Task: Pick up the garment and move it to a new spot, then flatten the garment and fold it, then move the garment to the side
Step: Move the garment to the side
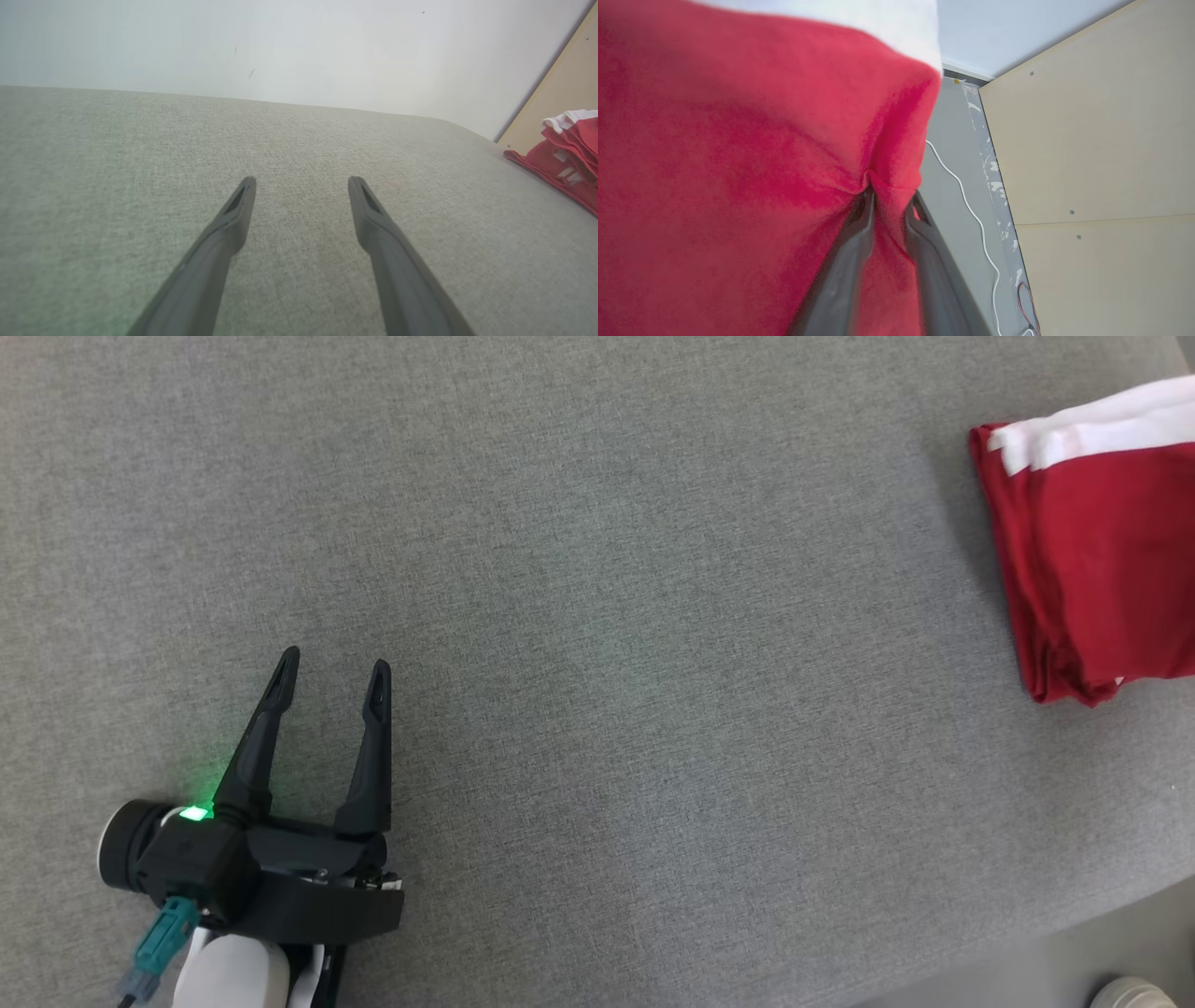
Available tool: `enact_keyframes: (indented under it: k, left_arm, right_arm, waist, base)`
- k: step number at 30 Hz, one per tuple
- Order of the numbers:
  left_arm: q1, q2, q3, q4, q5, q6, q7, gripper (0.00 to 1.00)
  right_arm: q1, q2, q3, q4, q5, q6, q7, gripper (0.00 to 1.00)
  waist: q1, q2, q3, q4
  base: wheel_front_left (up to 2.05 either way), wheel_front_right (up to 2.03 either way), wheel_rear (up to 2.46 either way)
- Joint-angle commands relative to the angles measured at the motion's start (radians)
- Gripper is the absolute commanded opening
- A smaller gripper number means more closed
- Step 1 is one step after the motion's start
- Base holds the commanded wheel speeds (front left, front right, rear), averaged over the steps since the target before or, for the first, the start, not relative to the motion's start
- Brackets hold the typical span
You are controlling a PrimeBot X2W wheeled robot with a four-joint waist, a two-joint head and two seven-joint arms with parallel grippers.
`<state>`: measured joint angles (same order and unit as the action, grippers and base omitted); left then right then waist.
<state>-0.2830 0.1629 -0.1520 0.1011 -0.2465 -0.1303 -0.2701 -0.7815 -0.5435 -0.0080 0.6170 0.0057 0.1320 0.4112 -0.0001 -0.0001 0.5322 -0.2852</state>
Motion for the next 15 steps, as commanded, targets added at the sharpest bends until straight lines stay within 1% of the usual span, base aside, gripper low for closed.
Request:
enact_keyframes:
  k: [1, 4, 5, 10, 15]
  left_arm:
    - [0.011, 0.013, 0.009, 0.038, -0.01, 0.0, 0.011, 1.0]
    - [0.019, 0.007, 0.015, 0.024, 0.0, 0.005, 0.009, 1.0]
    - [0.024, 0.002, 0.017, 0.02, 0.002, 0.006, 0.008, 1.0]
    - [0.063, -0.025, 0.03, 0.01, 0.001, 0.008, 0.005, 1.0]
    - [0.119, -0.047, 0.061, 0.008, -0.001, 0.016, 0.005, 1.0]
  right_arm:
    - [-0.004, 0.013, -0.015, 0.003, -0.012, -0.003, -0.017, 1.0]
    - [0.029, 0.051, -0.029, -0.004, -0.05, -0.003, -0.071, 1.0]
    - [0.039, 0.058, -0.026, -0.01, -0.045, -0.003, -0.086, 1.0]
    - [0.113, 0.096, -0.01, -0.063, 0.004, -0.003, -0.168, 1.0]
    - [0.212, 0.106, 0.032, -0.16, 0.09, -0.003, -0.238, 1.0]
  waist:
    - [0.0001, 0.0001, -0.007, -0.003]
    - [0.0001, 0.0001, -0.045, -0.002]
    - [0.0001, 0.0001, -0.059, -0.001]
    - [0.0001, 0.0001, -0.155, 0.012]
    - [0.0001, 0.0001, -0.267, 0.035]
  base:
    - [0.0, 0.0, 0.0]
    - [0.0, 0.0, 0.0]
    - [0.0, 0.0, 0.0]
    - [0.0, 0.0, 0.0]
    - [0.0, 0.0, 0.0]
